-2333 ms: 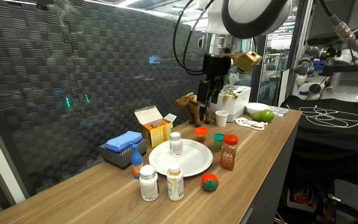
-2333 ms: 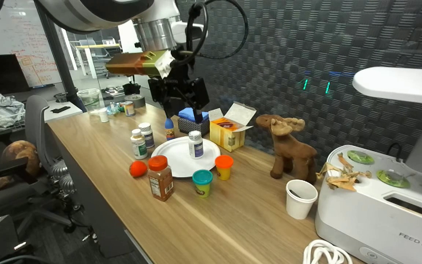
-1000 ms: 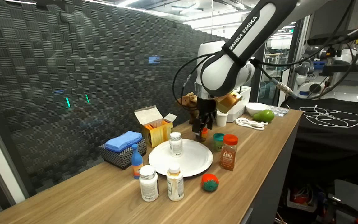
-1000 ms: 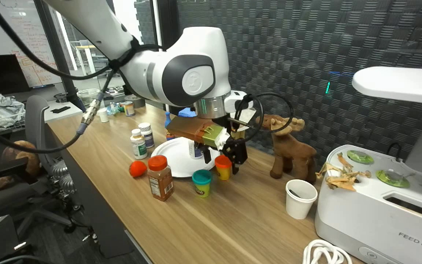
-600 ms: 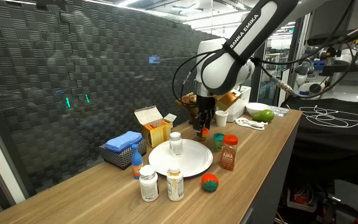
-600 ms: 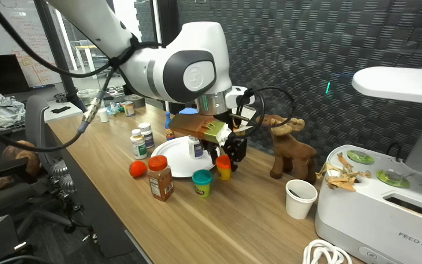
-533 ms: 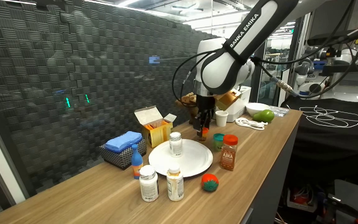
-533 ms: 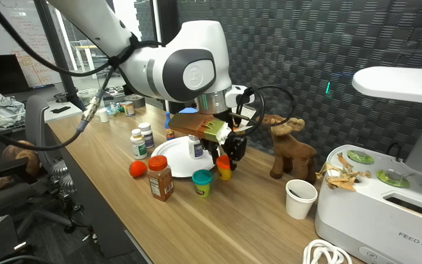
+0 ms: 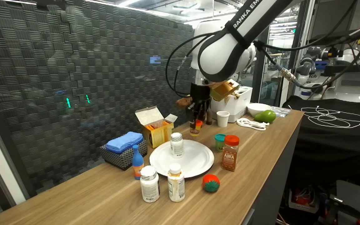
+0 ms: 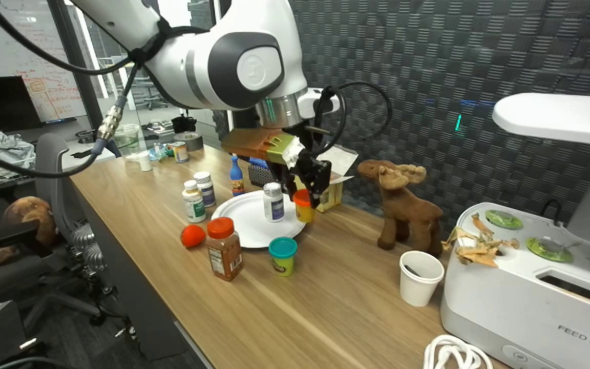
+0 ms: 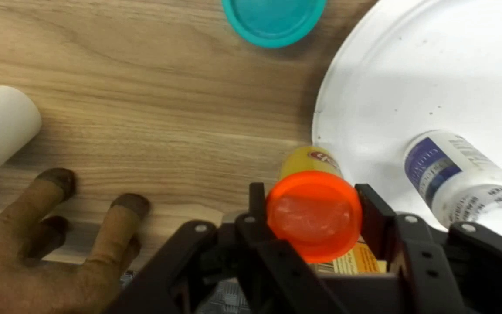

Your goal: Put the containers and strawberry toy on the white plate

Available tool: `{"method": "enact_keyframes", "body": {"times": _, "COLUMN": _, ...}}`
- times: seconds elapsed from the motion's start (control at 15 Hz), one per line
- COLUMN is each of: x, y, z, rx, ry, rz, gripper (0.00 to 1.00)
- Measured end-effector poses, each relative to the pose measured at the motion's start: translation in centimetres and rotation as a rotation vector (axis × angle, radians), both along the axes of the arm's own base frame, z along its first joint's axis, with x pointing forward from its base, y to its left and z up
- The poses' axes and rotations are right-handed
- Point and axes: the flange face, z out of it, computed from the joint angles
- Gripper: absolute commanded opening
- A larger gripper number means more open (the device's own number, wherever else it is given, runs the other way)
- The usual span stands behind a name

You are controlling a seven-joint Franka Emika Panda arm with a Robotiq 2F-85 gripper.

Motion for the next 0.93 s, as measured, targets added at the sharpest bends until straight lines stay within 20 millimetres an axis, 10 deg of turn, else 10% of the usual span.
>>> {"method": "enact_keyframes", "body": {"times": 0.27, "x": -0.8, "y": 2.3, "z": 1.5, "rx": 0.011, "ry": -0.002, "rz": -0.014, "gripper": 0.28}}
{"method": "enact_keyframes", "body": {"times": 0.93, "x": -3.7, "y": 5.2, "z": -2.5, "rx": 0.014, "ry": 0.089, "rz": 0.148, "gripper": 0.28}}
